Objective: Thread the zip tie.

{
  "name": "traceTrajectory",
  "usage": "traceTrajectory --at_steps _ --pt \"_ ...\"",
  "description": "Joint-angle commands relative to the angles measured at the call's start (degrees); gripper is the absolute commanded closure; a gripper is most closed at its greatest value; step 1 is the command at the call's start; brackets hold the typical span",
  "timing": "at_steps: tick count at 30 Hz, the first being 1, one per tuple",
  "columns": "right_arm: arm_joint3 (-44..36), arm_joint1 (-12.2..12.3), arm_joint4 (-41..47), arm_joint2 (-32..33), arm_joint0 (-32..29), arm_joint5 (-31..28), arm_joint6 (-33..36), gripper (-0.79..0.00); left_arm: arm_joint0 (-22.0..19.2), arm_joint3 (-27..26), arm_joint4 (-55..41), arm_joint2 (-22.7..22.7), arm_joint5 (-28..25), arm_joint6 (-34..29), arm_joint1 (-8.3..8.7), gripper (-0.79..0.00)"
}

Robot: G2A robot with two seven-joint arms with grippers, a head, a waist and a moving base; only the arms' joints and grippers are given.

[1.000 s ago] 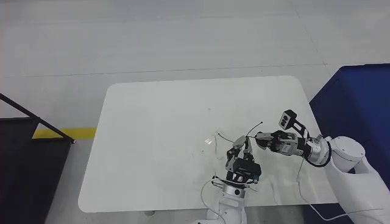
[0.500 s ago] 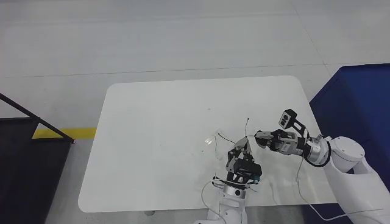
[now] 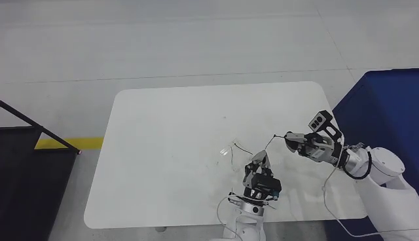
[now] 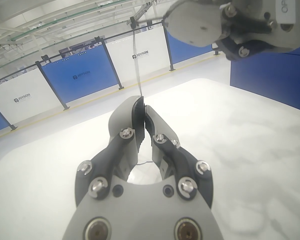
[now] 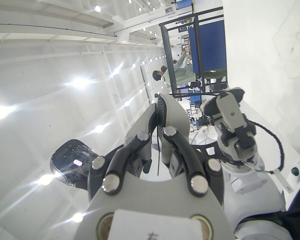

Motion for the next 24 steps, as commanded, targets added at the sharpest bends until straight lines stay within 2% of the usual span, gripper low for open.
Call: traceTrajectory --at_steps 1,6,7,8,9,10,18,21,22,24 --pt "-0.14 -0.03 0.87 0.48 -0.39 -0.52 -0.15 0.000 -0.06 -0.09 -0.05 0.30 0.12 0.00 0.05 0.000" --pt "-0.20 0.00 0.68 0.86 -0.74 -0.65 -0.31 0.000 -0.12 -0.09 -0.04 0.78 0.36 0.08 0.11 0.000" --pt "-0.41 0.01 0.25 0.77 -0.81 -0.63 -0.41 0.000 -0.12 -0.07 -0.11 0.89 0.37 0.10 0.13 -0.105" --pt "-0.70 0.02 -0.11 0.67 -0.99 -0.72 -0.30 0.000 -0.14 -0.06 -0.06 1.02 0.40 0.17 0.14 -0.382" --pt "-0.88 0.04 -0.30 0.68 -1.20 -0.72 -0.26 0.000 -0.14 -0.03 -0.01 1.09 0.55 0.16 0.16 -0.736" --pt "-1.05 0.06 -0.54 0.76 -1.36 -0.77 -0.25 0.000 -0.15 -0.07 -0.03 1.16 0.67 0.13 0.17 -0.785" --pt "-3.26 0.33 -0.11 2.72 -1.89 -0.13 0.67 0.000 0.47 -0.82 -3.19 -0.36 2.78 -1.10 0.37 -0.785" --pt "-5.91 0.37 0.79 2.96 -1.67 1.10 1.00 0.000 0.38 0.22 -5.21 -4.58 11.07 -4.68 -0.13 -0.785" --pt "-6.95 0.37 1.37 2.95 -1.52 1.73 1.07 0.000 0.15 0.43 -5.75 -5.74 12.67 -5.45 -0.30 -0.785" --pt "-9.51 0.38 2.36 2.72 -1.35 3.08 1.55 0.000 0.57 -1.78 -8.14 -10.16 12.67 -6.08 -0.41 -0.785"
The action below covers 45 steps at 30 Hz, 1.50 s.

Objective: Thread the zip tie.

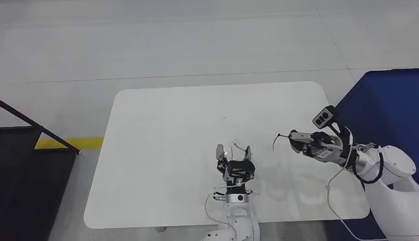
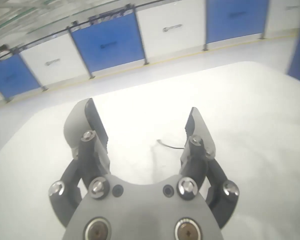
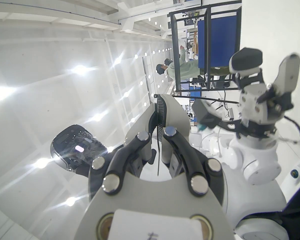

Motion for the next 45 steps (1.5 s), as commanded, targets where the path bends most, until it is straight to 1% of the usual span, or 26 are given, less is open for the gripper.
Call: traceTrajectory --at_steps 1,4,7,10,14,16,19,22,23,24,26,30,31,33,36,40,43,44,45 --pt "-2.70 0.00 0.95 -0.45 0.06 1.68 0.58 0.000 1.35 -3.58 -2.46 -4.84 -0.02 0.69 0.05 -0.785" --pt "-7.90 0.04 0.42 -1.35 0.52 3.73 -0.49 0.000 5.59 -9.72 -2.45 -12.36 -0.02 4.67 0.68 -0.785" --pt "-13.06 0.07 0.19 -2.92 1.20 6.95 -1.60 0.000 10.39 -16.66 -1.73 -18.15 -0.02 7.41 1.24 -0.785" --pt "-16.19 -0.01 0.62 -5.01 2.79 9.68 -3.19 0.000 14.33 -23.09 -1.23 -21.85 -0.11 8.72 1.79 -0.785" --pt "-17.54 -0.18 0.15 -8.40 5.26 11.35 -4.51 0.000 19.43 -29.78 1.02 -24.11 -3.96 9.85 2.82 -0.785" --pt "-17.69 -0.28 -0.03 -10.06 6.59 11.97 -4.95 0.000 22.25 -32.71 4.19 -24.58 -9.20 10.50 3.61 -0.785" --pt "-17.70 -0.41 -0.45 -11.82 8.61 12.10 -5.32 0.000 26.54 -38.46 8.22 -27.04 -17.11 10.15 4.86 -0.785" --pt "-17.06 -0.50 -0.47 -13.05 10.15 12.09 -5.21 0.000 30.88 -44.55 9.47 -29.39 -29.73 6.64 6.23 -0.785" --pt "-16.81 -0.52 -0.44 -13.43 10.59 12.01 -4.73 0.000 32.26 -46.85 9.70 -30.78 -31.85 5.19 6.59 -0.785" --pt "-16.36 -0.53 -0.58 -13.69 11.02 11.78 -4.28 0.000 33.31 -48.86 9.75 -31.90 -32.07 4.32 6.77 -0.785" --pt "-15.22 -0.42 -3.83 -13.53 11.98 10.03 -4.93 0.000 33.62 -49.24 9.88 -32.11 -32.09 4.02 6.82 -0.785" --pt "-10.43 -0.32 -14.24 -15.29 13.45 6.37 -9.72 0.000 33.62 -49.24 9.88 -32.11 -32.09 4.02 6.82 -0.785" --pt "-8.86 -0.38 -17.18 -16.59 14.11 5.86 -11.07 0.000 33.62 -49.24 9.88 -32.11 -32.09 4.02 6.82 -0.785" --pt "-5.73 -0.55 -23.71 -20.48 15.65 4.52 -11.61 0.000 33.62 -49.24 9.88 -32.11 -32.09 4.02 6.82 -0.785" --pt "-0.18 -1.17 -33.21 -26.00 17.99 0.54 -15.92 0.000 33.62 -49.24 9.88 -32.11 -32.09 4.02 6.82 -0.785" --pt "6.69 -2.24 -38.53 -31.37 21.38 1.03 -19.30 0.000 33.62 -49.24 9.88 -32.11 -32.09 4.02 6.82 -0.785" --pt "9.30 -2.71 -40.50 -33.85 23.36 3.07 -18.16 0.000 33.62 -49.24 9.88 -32.11 -32.09 4.02 6.82 -0.785" --pt "9.74 -2.77 -41.21 -34.37 23.79 3.66 -17.64 -0.114 33.62 -49.24 9.88 -32.11 -32.09 4.02 6.82 -0.785" --pt "10.18 -2.78 -42.26 -34.81 24.13 4.31 -17.18 -0.348 33.62 -49.24 9.88 -32.11 -32.09 4.02 6.82 -0.785"
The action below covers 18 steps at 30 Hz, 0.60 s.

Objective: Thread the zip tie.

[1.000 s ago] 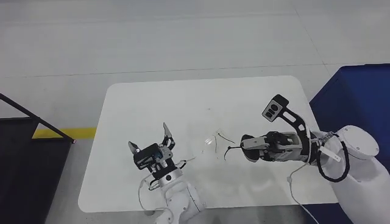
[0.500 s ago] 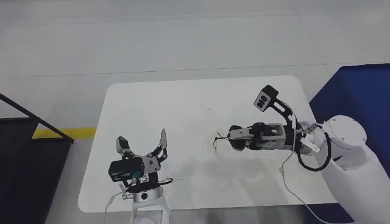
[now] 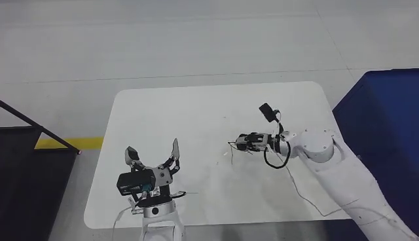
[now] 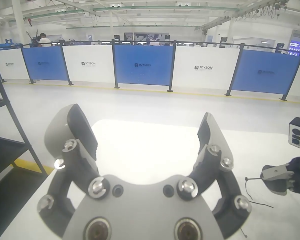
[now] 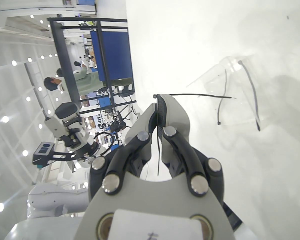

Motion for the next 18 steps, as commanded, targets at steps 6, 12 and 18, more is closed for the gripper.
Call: traceTrajectory --at_steps 6,12,18 --pt "0.69 0.08 -0.58 0.26 0.32 1.15 2.13 -0.785 0.00 0.00 0.00 0.00 0.00 0.00 0.00 -0.785" --pt "-5.13 1.43 13.15 10.92 -4.56 -4.17 6.67 -0.785 0.00 0.00 0.00 0.00 0.00 0.00 0.00 -0.785" --pt "-10.28 2.97 20.46 30.08 -14.77 -20.49 0.40 -0.785 0.00 0.00 0.00 0.00 0.00 0.00 0.00 -0.785"
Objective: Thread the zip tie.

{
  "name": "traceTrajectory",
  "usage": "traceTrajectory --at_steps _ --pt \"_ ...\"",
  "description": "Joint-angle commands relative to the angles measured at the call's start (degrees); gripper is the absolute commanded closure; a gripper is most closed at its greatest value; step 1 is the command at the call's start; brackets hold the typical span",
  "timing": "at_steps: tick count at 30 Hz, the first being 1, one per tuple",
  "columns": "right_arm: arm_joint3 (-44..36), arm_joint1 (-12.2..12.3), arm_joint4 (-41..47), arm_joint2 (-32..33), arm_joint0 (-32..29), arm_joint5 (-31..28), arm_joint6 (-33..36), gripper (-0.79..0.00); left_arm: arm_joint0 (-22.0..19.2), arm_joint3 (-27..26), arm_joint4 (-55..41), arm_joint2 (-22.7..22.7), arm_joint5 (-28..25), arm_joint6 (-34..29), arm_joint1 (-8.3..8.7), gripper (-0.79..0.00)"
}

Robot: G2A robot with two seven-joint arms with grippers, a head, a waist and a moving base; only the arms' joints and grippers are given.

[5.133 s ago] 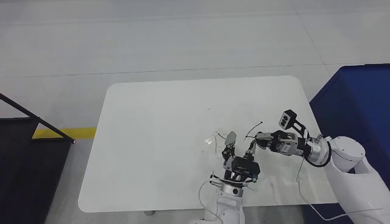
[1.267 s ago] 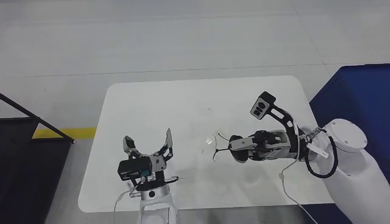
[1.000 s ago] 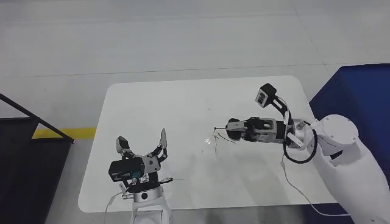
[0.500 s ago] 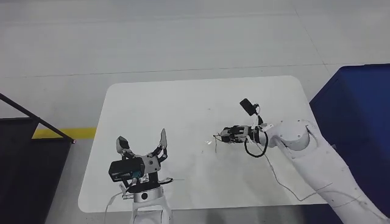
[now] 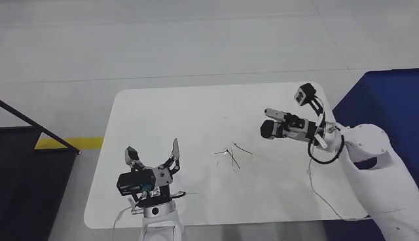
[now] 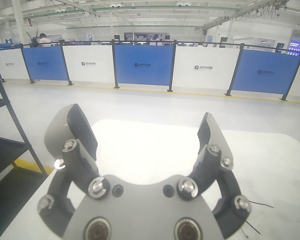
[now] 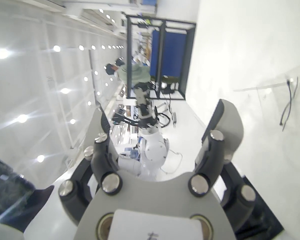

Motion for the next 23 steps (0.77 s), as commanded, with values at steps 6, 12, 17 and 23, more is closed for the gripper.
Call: traceTrajectory --at_steps 6,12,17,23 --pt "-0.94 0.20 -8.89 13.46 -9.95 -20.92 -12.27 -0.785 0.00 0.00 0.00 0.00 0.00 0.00 0.00 -0.785" --pt "0.43 0.33 -9.46 13.46 -9.64 -19.49 -10.07 -0.785 0.00 0.00 0.00 0.00 0.00 0.00 0.00 -0.785" --pt "0.43 0.33 -9.28 13.42 -9.62 -19.42 -9.98 -0.785 0.00 0.00 0.00 0.00 0.00 0.00 0.00 -0.785" --pt "0.43 0.33 -9.29 13.42 -9.62 -19.43 -9.99 -0.785 0.00 0.00 0.00 0.00 0.00 0.00 0.00 -0.785"
